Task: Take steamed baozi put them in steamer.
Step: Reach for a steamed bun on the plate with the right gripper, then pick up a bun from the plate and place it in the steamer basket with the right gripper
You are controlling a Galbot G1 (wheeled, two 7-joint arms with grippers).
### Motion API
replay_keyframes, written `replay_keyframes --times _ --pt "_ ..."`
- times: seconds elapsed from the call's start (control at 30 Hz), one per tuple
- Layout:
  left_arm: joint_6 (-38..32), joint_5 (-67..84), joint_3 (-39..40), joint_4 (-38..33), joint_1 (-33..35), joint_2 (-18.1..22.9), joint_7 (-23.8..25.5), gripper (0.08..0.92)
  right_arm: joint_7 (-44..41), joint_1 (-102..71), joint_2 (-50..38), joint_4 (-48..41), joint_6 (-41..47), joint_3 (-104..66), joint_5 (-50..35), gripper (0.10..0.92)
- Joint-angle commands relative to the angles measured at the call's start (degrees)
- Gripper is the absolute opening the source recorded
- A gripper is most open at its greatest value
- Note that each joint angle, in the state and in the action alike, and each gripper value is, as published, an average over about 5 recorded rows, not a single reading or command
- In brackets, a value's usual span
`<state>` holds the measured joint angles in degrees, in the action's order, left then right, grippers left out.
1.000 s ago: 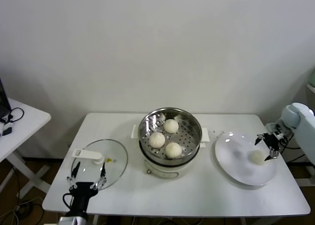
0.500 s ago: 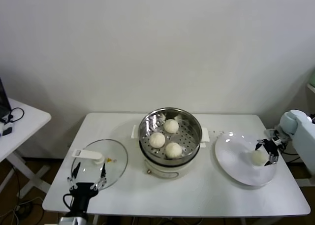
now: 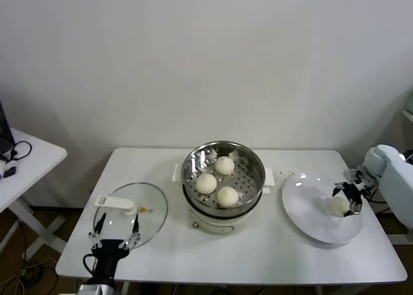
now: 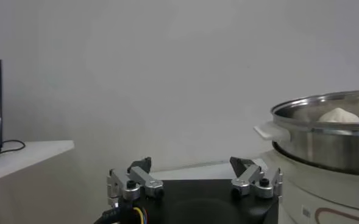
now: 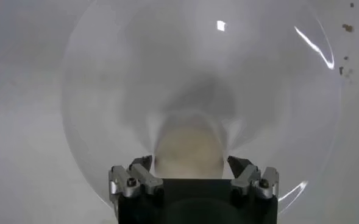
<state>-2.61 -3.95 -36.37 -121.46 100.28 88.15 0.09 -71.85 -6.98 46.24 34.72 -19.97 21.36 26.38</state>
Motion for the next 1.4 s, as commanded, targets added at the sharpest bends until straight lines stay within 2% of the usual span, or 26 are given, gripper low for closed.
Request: replay_keyframes --times 0.03,0.43,0.63,1.0,1.13,1.4 --pt "0.0 0.0 0.0 -0.1 0.0 0.0 0.0 0.823 0.0 -0.2 0.4 -0.7 -0.1 -0.6 0.7 0.799" --pt "0.1 0.1 -0.1 -0.2 0.0 0.1 0.0 0.823 -0.1 0.0 -0.2 -0.8 0.2 -0.5 -0.2 0.697" --pt "-0.2 0.2 0.0 -0.1 -0.1 0.2 -0.1 0.823 -0.6 2.6 -1.3 -0.2 2.9 3.1 -6.8 0.680" --pt "-0.5 0.6 0.6 -0.4 -0.7 0.2 0.0 0.823 -2.2 26.3 -3.0 8.2 13.8 32.8 -36.7 0.679" --pt "-0.4 0.3 1.3 -0.5 -1.3 0.1 -0.1 0.823 -1.8 36.5 -1.0 11.6 18.6 44.1 -48.3 0.682" --pt "-0.6 -1.7 2.8 -1.2 -2.4 -0.1 -0.4 0.823 -0.3 50.7 5.8 17.8 26.7 59.8 -63.6 0.685"
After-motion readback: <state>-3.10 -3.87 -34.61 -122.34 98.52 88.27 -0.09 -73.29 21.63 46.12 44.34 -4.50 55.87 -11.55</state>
